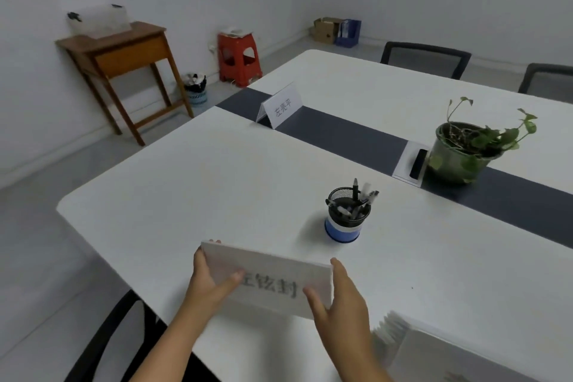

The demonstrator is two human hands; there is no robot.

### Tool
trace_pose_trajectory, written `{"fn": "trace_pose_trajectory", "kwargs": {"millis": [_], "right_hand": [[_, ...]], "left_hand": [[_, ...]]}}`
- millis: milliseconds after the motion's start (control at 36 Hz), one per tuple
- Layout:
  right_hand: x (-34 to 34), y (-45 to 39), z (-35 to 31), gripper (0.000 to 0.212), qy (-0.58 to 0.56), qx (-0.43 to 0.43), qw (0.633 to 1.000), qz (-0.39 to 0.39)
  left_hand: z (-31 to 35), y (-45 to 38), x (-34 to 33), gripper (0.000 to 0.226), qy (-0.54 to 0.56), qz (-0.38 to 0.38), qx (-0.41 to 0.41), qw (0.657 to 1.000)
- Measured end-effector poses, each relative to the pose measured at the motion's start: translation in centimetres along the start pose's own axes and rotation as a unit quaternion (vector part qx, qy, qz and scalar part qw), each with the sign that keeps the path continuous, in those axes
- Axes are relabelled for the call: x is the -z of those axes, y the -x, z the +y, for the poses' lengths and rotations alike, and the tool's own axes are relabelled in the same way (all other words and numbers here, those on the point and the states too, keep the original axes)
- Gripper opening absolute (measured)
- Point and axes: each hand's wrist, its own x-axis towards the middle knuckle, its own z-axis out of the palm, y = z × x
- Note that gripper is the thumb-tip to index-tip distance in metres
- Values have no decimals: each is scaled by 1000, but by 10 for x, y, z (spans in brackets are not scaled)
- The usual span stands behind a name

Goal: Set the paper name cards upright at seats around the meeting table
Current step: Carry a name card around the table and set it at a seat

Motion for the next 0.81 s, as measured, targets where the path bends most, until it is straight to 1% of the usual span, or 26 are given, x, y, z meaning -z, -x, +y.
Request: {"fn": "trace_pose_trajectory", "kwargs": {"millis": [83,194,250,306,361,444,500,583,639,694,806], "right_hand": [[-25,-7,11,65,-16,-41,999,-11],[-45,-14,29,66,-39,-96,994,17],[-51,-19,38,65,-37,-115,992,26],[-56,-25,45,63,-44,-127,990,29],[-61,-33,47,61,-61,-130,989,36],[-66,-51,46,59,-84,-121,988,55],[-72,-67,44,58,-96,-116,986,66],[-82,-89,39,57,-111,-108,985,75],[-87,-99,36,56,-117,-107,984,82],[-91,-107,35,62,-120,-112,982,89],[-96,-115,36,74,-103,-118,983,99]], "left_hand": [[-22,-17,4,63,-27,1,16,999],[-45,-33,-8,68,-56,-13,29,998],[-53,-40,-15,75,-68,-11,38,997],[-56,-48,-21,89,-88,-2,39,995],[-55,-57,-25,94,-113,19,31,993],[-54,-70,-24,88,-141,65,24,988],[-55,-83,-23,82,-158,79,27,984],[-54,-106,-20,80,-166,86,34,982],[-56,-120,-18,83,-175,78,28,981],[-60,-131,-15,87,-184,65,18,981],[-67,-147,-15,89,-191,53,31,980]]}}
